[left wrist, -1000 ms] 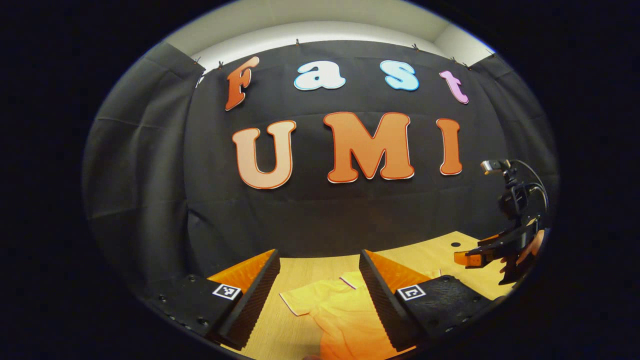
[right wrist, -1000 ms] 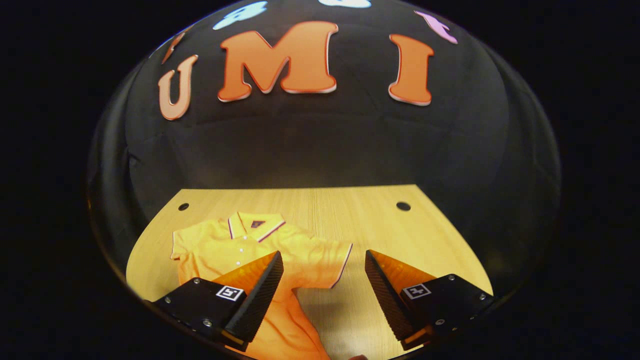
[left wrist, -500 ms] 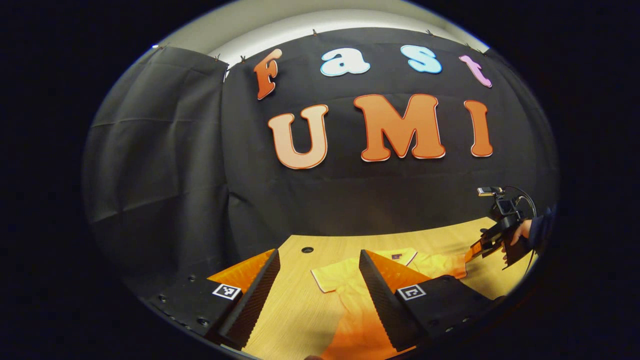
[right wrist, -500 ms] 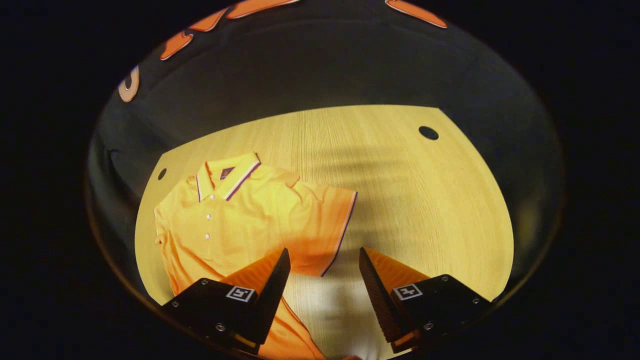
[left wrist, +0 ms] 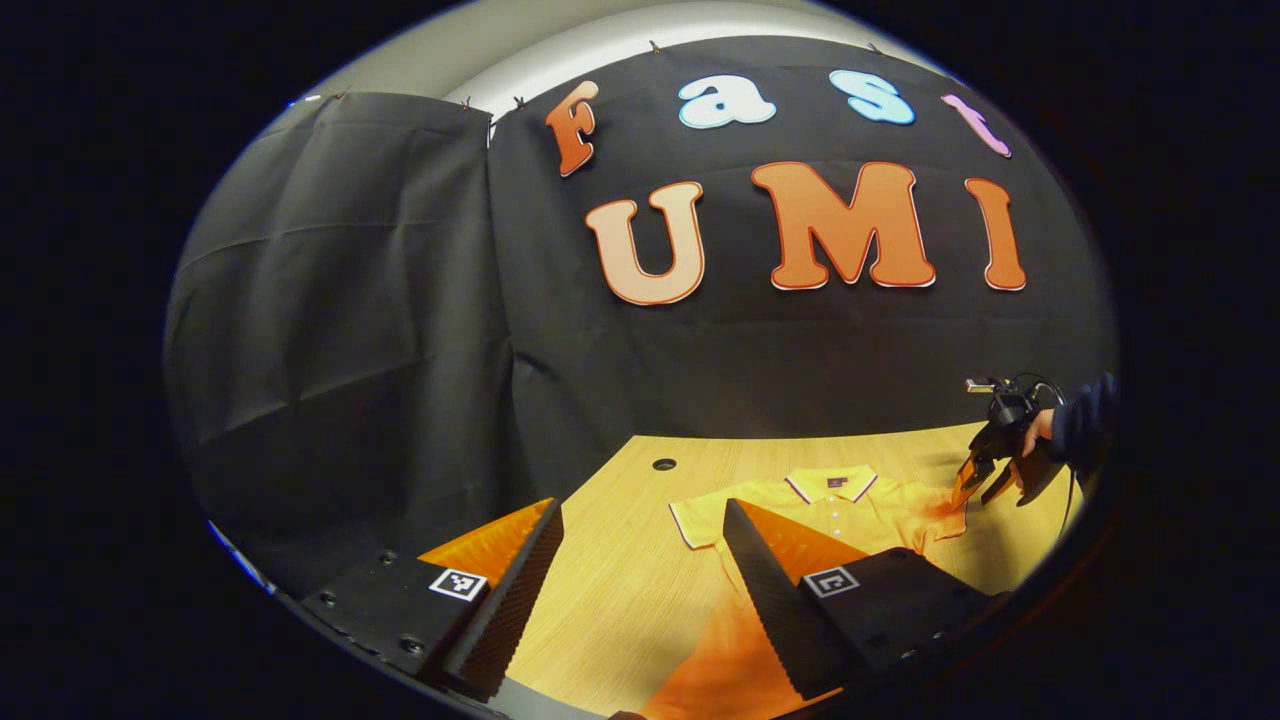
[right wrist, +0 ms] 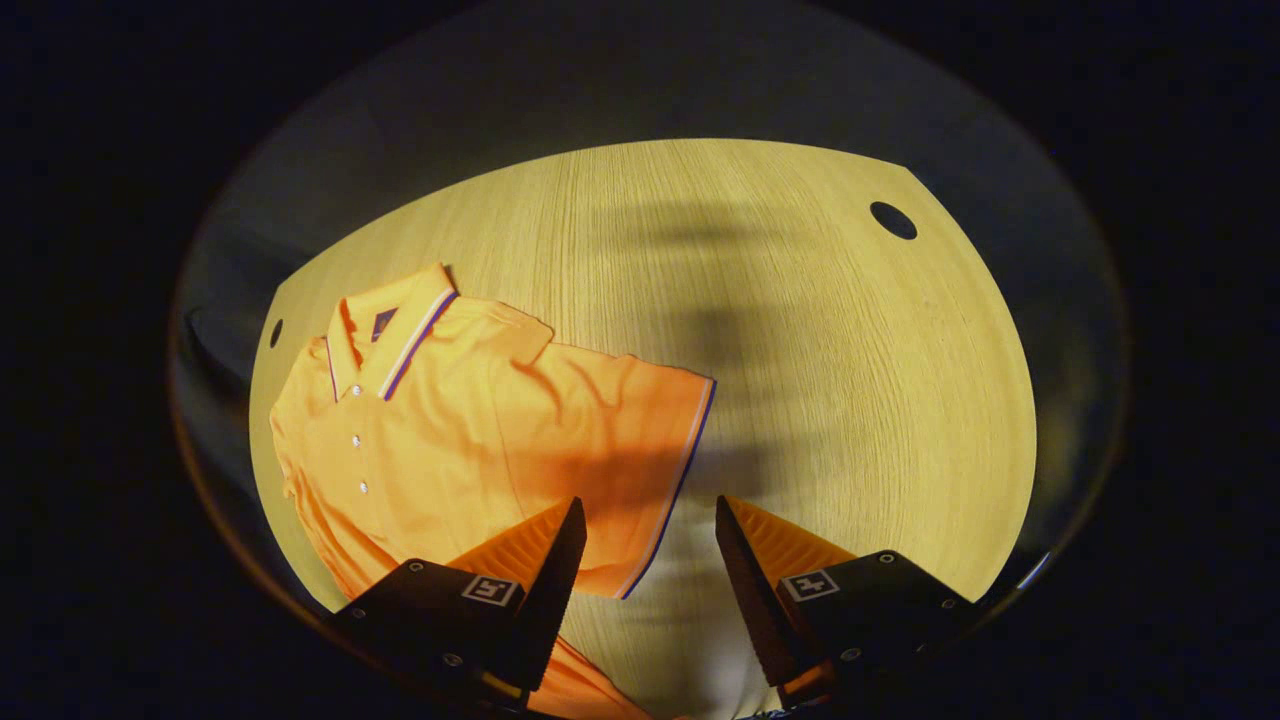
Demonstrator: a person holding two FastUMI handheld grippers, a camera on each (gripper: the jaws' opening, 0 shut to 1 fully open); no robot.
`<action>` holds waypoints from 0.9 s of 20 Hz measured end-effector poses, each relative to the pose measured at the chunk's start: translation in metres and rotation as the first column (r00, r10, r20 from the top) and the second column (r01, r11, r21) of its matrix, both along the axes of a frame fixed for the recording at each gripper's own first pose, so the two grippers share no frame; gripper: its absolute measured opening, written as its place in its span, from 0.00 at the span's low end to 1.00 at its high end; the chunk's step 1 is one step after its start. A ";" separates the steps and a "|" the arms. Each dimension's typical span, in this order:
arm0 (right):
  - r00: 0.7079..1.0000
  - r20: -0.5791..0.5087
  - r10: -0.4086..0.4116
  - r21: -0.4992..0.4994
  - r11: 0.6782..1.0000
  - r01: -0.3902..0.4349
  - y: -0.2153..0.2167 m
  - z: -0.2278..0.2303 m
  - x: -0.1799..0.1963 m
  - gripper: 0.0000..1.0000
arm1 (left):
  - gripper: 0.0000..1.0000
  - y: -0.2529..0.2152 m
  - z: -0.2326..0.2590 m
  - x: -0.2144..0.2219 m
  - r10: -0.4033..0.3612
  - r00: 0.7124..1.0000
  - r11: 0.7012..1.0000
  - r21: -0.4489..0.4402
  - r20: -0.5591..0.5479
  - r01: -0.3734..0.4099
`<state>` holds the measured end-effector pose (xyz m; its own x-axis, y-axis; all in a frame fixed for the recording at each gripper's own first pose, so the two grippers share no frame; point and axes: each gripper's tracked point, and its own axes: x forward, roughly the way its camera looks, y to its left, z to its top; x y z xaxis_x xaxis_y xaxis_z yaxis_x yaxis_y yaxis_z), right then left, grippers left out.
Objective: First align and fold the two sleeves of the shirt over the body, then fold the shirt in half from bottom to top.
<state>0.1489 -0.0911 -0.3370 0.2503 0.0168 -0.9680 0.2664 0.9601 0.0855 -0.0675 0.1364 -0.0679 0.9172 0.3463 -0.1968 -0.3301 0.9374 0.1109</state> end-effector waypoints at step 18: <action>0.998 0.028 0.055 0.057 0.997 -0.057 0.029 0.012 0.033 0.09 | 0.99 0.004 -0.015 0.003 0.051 0.998 0.997 -0.063 -0.027 -0.052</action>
